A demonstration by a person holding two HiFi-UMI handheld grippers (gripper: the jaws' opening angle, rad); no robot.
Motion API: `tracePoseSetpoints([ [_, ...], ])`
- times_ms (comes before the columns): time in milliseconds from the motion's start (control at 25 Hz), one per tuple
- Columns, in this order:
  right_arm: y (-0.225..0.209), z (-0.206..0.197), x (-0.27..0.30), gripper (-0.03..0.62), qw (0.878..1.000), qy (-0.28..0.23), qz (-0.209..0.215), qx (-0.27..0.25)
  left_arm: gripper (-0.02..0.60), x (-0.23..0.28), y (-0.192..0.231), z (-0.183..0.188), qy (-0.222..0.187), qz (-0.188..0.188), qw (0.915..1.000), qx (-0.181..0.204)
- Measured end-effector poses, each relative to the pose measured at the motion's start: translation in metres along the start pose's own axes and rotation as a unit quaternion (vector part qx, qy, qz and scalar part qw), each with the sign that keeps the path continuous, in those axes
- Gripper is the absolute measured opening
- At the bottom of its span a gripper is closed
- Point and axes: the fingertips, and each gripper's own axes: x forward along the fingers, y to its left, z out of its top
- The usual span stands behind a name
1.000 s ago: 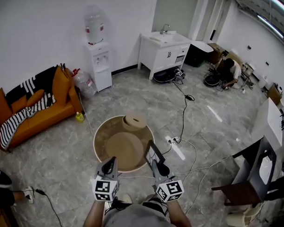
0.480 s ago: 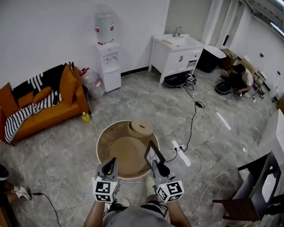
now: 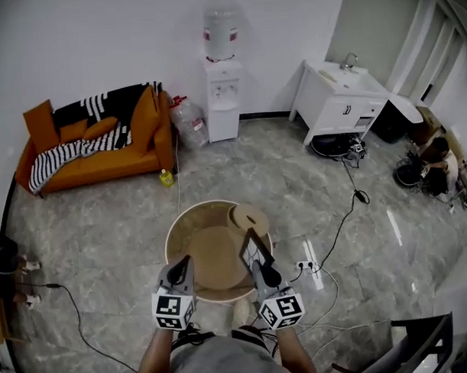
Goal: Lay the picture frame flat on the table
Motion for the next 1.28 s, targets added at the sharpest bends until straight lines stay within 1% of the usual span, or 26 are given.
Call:
tracePoseSetpoints([
  [320,-0.044,-0.005,0.027,0.028,0.997,0.027,0.068,0.002,0.02,0.028,-0.012,-0.007,0.005,0.073,0.9971,-0.022],
  [560,-0.052,-0.018,0.041,0.028,0.993,0.046,0.111,0.0,0.02,0.031,-0.014,-0.026,0.016,0.115,0.9925,-0.039],
  [680,-0.052,-0.028,0.052,0.028,0.991,0.058,0.119,0.005,0.02,0.033,-0.008,-0.034,0.023,0.126,0.9908,-0.044],
  [840,-0.051,-0.047,0.078,0.028,0.989,0.073,0.128,0.012,0.02,0.045,0.013,-0.05,0.025,0.139,0.9888,-0.05],
  [1040,-0.05,-0.083,0.112,0.028,0.986,0.099,0.129,0.019,0.02,0.064,0.04,-0.088,0.047,0.142,0.9867,-0.064],
  [1280,-0.046,-0.129,0.149,0.028,0.983,0.127,0.129,0.025,0.02,0.088,0.072,-0.132,0.066,0.14,0.9856,-0.068],
])
